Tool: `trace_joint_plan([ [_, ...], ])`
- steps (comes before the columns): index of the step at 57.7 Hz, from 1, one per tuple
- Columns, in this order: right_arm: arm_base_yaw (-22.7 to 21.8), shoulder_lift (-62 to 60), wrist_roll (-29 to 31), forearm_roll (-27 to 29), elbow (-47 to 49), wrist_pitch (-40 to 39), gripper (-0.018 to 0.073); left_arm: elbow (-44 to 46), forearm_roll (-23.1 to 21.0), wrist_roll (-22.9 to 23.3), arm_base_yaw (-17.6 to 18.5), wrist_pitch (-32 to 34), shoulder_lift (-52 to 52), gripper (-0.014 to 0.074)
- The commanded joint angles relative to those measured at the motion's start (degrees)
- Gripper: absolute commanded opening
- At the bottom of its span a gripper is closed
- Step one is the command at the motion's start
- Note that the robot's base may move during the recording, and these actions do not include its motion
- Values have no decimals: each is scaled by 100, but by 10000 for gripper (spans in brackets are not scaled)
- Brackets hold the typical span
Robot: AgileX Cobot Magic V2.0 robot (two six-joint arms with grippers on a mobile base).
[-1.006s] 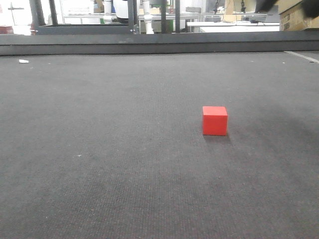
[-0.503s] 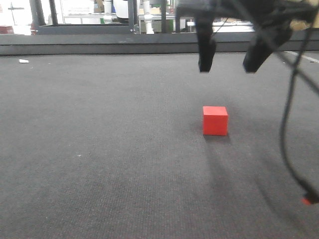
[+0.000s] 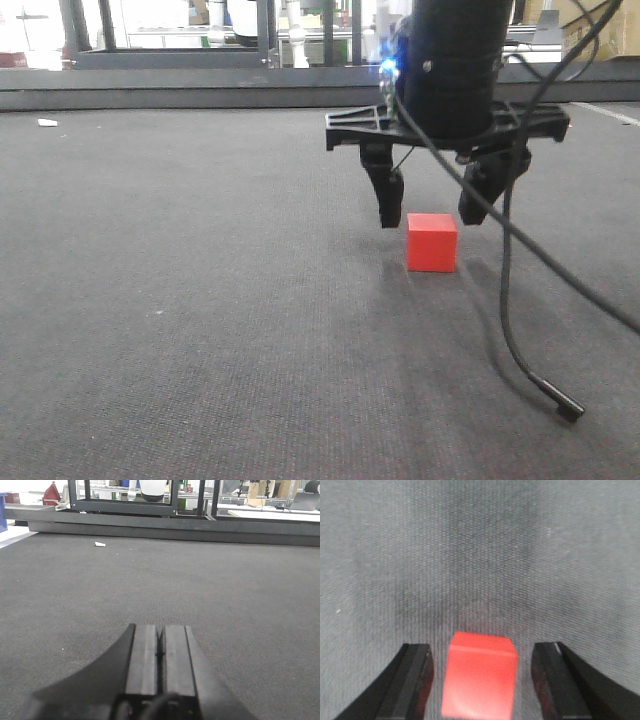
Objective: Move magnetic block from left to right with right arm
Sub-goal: 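Lower the open right gripper around the red cube, then close the right gripper on the red cube and lift it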
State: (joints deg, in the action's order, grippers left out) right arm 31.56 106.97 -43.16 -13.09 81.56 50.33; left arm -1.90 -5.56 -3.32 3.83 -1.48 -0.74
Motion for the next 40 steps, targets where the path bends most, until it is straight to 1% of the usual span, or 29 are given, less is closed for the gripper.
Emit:
trace_joint_plan([
  [1,-18,-226,-153,-114,197,-205,517,-47,-27,34,-12,474,-64,-126],
  [11,-22,-112,-159,-101,197,-152,517,-47,-27,34,-12,474,-64,-126],
  [14,-24,-78,-159,-82,197,-113,501,-47,-27,34,-12,474,-64,-126],
  [18,-24,-38,-159,-70,197,-59,443,-47,-27,34,-12,474,-64,-126],
  [24,-24,-29,-153,-57,197,-24,300,-47,-27,34,-12,474,-64,-126],
  [29,-29,-54,-119,-13,197,-24,223,-47,-27,34,-12,474,-64,-126],
  [32,-61,-110,-32,14,197,-32,200,-47,-27,34,-12,474,-64,-126],
  [36,-115,-218,165,20,197,-52,200,-47,-27,34,-12,474,-64,-126],
  [40,-216,-425,534,20,197,-112,200,-47,-27,34,-12,474,-64,-126],
])
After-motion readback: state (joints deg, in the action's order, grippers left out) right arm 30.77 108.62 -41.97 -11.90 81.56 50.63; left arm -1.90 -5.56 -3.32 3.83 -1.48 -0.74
